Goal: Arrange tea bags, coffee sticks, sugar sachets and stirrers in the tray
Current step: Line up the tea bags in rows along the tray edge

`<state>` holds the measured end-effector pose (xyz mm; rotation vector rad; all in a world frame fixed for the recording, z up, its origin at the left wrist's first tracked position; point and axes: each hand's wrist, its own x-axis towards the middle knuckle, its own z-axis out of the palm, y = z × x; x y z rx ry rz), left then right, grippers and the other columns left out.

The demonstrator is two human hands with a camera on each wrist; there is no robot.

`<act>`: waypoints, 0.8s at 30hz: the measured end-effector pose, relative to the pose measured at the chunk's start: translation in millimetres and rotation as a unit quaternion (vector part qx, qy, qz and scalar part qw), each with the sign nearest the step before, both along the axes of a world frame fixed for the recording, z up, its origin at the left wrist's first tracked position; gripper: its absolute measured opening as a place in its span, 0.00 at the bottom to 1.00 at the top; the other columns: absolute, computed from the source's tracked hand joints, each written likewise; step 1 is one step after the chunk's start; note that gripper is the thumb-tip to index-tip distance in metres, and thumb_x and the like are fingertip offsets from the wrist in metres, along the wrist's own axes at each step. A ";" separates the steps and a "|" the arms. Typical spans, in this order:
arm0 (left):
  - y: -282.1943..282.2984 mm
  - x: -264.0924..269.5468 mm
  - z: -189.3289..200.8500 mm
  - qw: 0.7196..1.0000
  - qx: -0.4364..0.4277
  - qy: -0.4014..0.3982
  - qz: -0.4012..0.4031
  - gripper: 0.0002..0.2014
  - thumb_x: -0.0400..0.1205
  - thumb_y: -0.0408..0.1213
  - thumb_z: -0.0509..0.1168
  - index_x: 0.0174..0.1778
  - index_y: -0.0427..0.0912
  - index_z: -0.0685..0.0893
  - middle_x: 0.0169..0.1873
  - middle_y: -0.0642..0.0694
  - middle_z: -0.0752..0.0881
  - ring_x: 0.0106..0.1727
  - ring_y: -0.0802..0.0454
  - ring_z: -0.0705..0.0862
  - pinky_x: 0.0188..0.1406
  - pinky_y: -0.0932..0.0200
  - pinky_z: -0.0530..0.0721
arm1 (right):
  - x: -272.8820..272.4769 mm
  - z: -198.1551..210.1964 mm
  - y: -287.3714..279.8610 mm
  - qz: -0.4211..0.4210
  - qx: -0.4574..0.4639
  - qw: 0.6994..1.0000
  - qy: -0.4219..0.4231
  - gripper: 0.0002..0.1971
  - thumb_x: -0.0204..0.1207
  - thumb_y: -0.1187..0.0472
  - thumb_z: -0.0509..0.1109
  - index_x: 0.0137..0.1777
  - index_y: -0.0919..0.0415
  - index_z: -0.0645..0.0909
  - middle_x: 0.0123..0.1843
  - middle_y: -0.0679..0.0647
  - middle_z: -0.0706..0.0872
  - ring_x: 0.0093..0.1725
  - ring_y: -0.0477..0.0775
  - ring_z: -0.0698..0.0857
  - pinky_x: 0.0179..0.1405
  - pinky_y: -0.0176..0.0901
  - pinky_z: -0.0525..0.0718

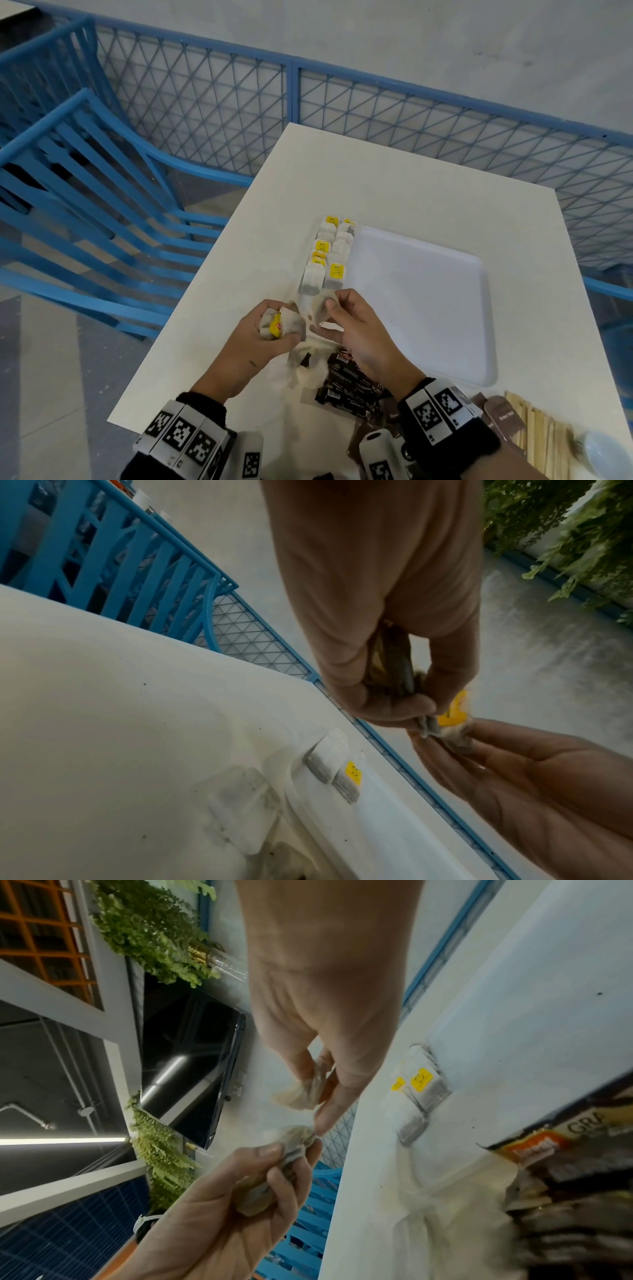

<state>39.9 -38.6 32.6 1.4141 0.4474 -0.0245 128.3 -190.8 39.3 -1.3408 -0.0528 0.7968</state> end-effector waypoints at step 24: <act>-0.9 4.9 10.2 0.985 -0.167 0.036 -0.020 0.12 0.73 0.40 0.69 0.48 0.37 0.83 0.40 0.45 0.87 0.43 0.55 0.86 0.45 0.62 0.86 | -12.9 -9.6 -7.9 0.141 -0.126 0.846 -0.498 0.06 0.72 0.65 0.65 0.47 0.60 0.81 0.53 0.50 0.79 0.54 0.41 0.79 0.58 0.27 0.75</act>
